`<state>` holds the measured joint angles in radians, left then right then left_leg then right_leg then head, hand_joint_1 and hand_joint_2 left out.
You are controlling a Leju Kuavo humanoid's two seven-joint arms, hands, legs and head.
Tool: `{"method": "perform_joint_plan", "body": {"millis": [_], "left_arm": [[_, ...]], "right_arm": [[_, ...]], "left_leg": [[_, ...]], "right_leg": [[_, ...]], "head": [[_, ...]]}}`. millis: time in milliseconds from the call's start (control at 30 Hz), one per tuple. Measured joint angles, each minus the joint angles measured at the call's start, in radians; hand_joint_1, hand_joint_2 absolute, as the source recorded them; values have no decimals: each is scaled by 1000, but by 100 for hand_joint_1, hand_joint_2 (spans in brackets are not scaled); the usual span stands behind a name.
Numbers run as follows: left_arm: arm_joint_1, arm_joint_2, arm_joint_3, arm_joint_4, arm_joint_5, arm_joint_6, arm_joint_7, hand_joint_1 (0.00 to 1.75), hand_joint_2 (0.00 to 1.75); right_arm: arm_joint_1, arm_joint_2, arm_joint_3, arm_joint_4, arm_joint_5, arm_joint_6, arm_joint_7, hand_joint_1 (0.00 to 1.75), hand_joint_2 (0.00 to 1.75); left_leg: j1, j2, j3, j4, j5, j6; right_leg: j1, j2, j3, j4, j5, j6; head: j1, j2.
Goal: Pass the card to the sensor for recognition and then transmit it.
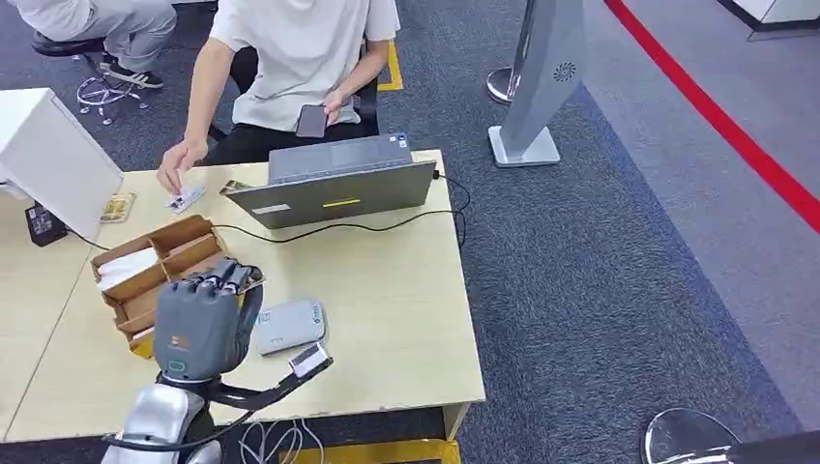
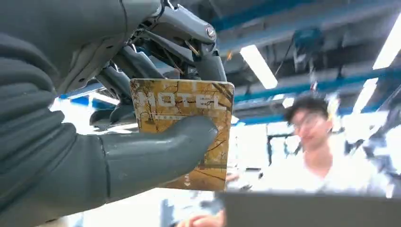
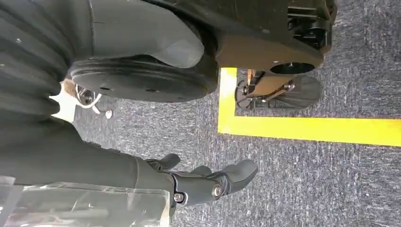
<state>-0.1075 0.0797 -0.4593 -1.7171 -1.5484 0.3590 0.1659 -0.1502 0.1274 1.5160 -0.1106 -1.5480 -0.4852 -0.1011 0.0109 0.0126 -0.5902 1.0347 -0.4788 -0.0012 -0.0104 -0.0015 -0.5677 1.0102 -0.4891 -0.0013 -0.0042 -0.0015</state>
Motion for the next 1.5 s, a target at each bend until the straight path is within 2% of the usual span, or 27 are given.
{"method": "perform_joint_plan", "body": {"millis": [67, 167, 300, 433, 500, 567, 700, 867, 1033, 1067, 1200, 1300, 1500], "left_arm": [[-26, 3, 0, -21, 12, -5, 2, 175, 175], [-142, 16, 21, -11, 35, -21, 3, 175, 175], [-352, 33, 143, 208, 34, 68, -43, 175, 175], [-411, 36, 199, 301, 18, 93, -56, 175, 175], [-430, 44, 209, 336, 2, 89, -27, 175, 175], [-495, 55, 222, 449, 1, 95, -12, 175, 175], [-641, 80, 246, 749, 0, 169, -10, 175, 175], [-713, 81, 259, 968, 0, 217, -11, 175, 175], [-713, 70, 259, 1050, 0, 218, 2, 175, 175], [-713, 69, 259, 1060, 0, 217, 1, 0, 175], [-711, 66, 260, 1080, 0, 213, -11, 0, 175], [-706, 65, 278, 1082, 4, 221, -42, 0, 175], [-695, 63, 296, 1082, 3, 233, -53, 0, 175]], "right_arm": [[0, 0, 0, 0, 13, 3, 3, 0, 175], [-3, 0, 9, 0, 65, 17, 17, 0, 175], [-7, 0, 21, 0, 134, 34, 35, 0, 175], [-7, 0, 26, 0, 143, 34, 36, 0, 175], [-8, 0, 28, 0, 160, 37, 37, 0, 175], [-10, 0, 31, 0, 188, 38, 41, 0, 175], [-12, 0, 31, -1, 223, 43, 55, 0, 175], [-14, 0, 32, -1, 237, 49, 68, 0, 175], [-15, 0, 31, -1, 249, 51, 73, 0, 175], [-15, 0, 32, -1, 251, 52, 73, 0, 175], [-15, 0, 32, -1, 253, 54, 73, 0, 175], [-15, 0, 32, -1, 252, 52, 73, 0, 175], [-15, 0, 32, -1, 251, 49, 73, 0, 175]], "left_leg": [[0, 0, 0, 0, 0, 0], [0, -4, -1, 0, 3, 1], [0, -4, 1, 0, 6, -1], [1, -2, 1, 0, 7, -2], [1, -3, 0, 0, 7, -2], [1, -3, -1, 0, 7, -2], [1, -2, 0, 0, 7, -3], [1, -3, 0, 0, 8, -2], [1, -3, -2, 0, 8, -2], [1, -2, -2, 0, 8, -2], [1, -1, -2, 0, 7, -2], [1, -2, -2, 0, 6, -2], [1, -2, -2, 0, 7, -2]], "right_leg": [[0, 0, 0, 0, 0, 0], [0, -5, 0, 0, 1, -1], [1, -4, 1, 2, 4, -4], [1, -3, 0, 2, 5, -4], [1, -3, 0, 2, 5, -4], [1, -3, 0, 2, 5, -4], [1, -3, -1, 2, 5, -4], [1, -3, -1, 2, 5, -4], [1, -3, -1, 2, 5, -4], [1, -2, -1, 2, 5, -4], [1, -1, -2, 1, 5, -4], [1, -2, -2, 1, 5, -4], [1, -2, -2, 1, 5, -4]], "head": [[0, 0], [1, 0], [0, 0], [-1, 0], [0, 0], [2, 0], [1, 0], [0, 0], [1, 0], [1, 0], [1, 0], [1, 0], [0, 0]]}}
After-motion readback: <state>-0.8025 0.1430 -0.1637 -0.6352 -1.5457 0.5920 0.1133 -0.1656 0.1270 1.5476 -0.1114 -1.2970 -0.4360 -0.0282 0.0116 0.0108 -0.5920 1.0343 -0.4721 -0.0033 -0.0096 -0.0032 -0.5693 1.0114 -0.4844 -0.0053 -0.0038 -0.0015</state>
